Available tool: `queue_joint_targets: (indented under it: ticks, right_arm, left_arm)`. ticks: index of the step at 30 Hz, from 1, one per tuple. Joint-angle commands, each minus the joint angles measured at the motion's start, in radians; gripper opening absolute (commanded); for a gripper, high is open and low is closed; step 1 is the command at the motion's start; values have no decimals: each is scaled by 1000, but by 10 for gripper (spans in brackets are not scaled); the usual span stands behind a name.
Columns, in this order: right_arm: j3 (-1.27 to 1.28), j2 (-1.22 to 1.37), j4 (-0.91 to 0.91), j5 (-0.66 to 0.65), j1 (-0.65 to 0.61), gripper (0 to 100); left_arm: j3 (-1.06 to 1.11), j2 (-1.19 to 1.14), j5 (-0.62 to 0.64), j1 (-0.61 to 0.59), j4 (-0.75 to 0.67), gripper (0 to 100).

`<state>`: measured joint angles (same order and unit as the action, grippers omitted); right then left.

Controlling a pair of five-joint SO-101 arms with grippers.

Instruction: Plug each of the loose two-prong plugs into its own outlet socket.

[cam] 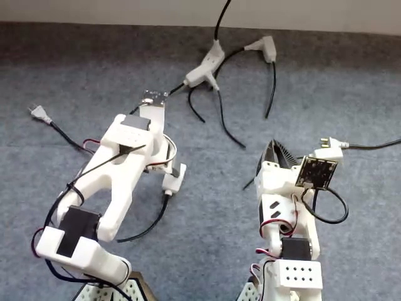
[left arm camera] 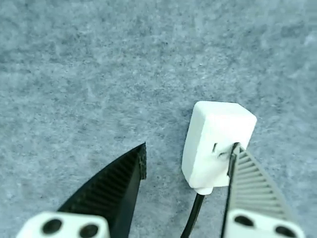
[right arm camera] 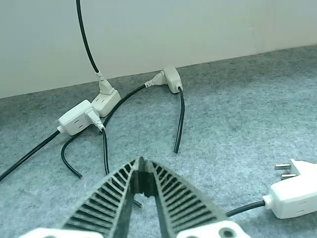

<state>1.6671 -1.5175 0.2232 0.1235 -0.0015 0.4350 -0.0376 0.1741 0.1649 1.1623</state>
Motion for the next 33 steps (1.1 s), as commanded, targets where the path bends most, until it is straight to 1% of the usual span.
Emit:
queue_joint_targets:
  ticks: [1, 13, 23, 28, 31, 33]
  right_arm:
    - [137, -16, 2, -12, -7, 8]
    - [137, -16, 2, -12, -7, 8]
    - [137, -16, -1, -12, -7, 8]
    - [137, -16, -1, -12, -7, 8]
    - [137, -16, -1, -12, -7, 8]
    - [137, -16, -1, -12, -7, 8]
  left_arm:
    - [-1, 7, -5, 61, -5, 270]
    - [48, 8, -5, 183, -37, 270]
    - [41, 19, -5, 199, -29, 270]
    - [10, 19, -5, 257, -5, 270]
    - [-8, 19, -5, 254, 8, 270]
    - [-13, 19, -5, 209, 8, 270]
